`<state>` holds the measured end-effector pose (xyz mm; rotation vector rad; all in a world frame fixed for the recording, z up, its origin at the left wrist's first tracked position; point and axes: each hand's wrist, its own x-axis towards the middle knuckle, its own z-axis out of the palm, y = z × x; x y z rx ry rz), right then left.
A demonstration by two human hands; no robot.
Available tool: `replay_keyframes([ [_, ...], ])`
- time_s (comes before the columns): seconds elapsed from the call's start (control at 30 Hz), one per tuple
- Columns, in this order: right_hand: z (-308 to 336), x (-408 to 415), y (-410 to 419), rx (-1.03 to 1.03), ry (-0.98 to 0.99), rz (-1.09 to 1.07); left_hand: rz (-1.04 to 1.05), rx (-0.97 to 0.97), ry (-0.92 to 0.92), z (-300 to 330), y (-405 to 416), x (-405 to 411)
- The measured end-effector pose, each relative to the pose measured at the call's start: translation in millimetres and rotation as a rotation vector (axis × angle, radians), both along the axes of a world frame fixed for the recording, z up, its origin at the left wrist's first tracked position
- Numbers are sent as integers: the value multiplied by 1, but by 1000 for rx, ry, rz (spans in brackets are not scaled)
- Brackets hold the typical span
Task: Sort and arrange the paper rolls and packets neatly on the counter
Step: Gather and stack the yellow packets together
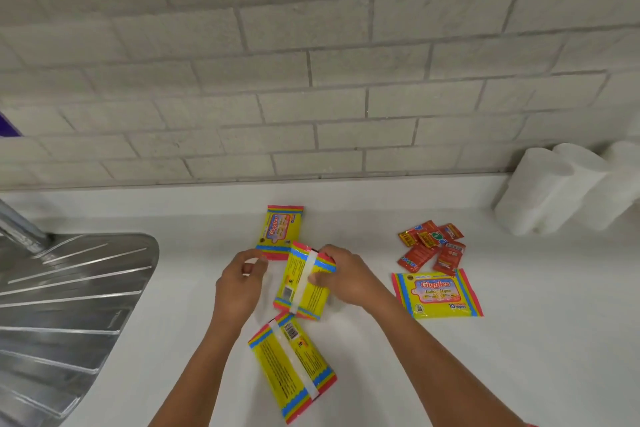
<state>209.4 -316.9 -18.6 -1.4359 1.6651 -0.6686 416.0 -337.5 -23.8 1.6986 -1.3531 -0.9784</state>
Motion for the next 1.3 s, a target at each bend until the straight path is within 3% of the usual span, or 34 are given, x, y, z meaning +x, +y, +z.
replay_keyframes([
  [0.2,11,-3,9,-521,68,-43,-67,243,389,35,10,-21],
  [0.4,-4,-2,20,-773,133,-39,-188,281,480,46,12,-32],
  [0.6,-17,-3,26,-745,93,12,-224,215,498,42,6,-31],
  [0.87,-31,-9,37,-449,17,-6,-112,132,327,37,-43,-14],
  [1.3,-59,-13,33,-279,24,-99,2,262,159,-4,-134,-15],
])
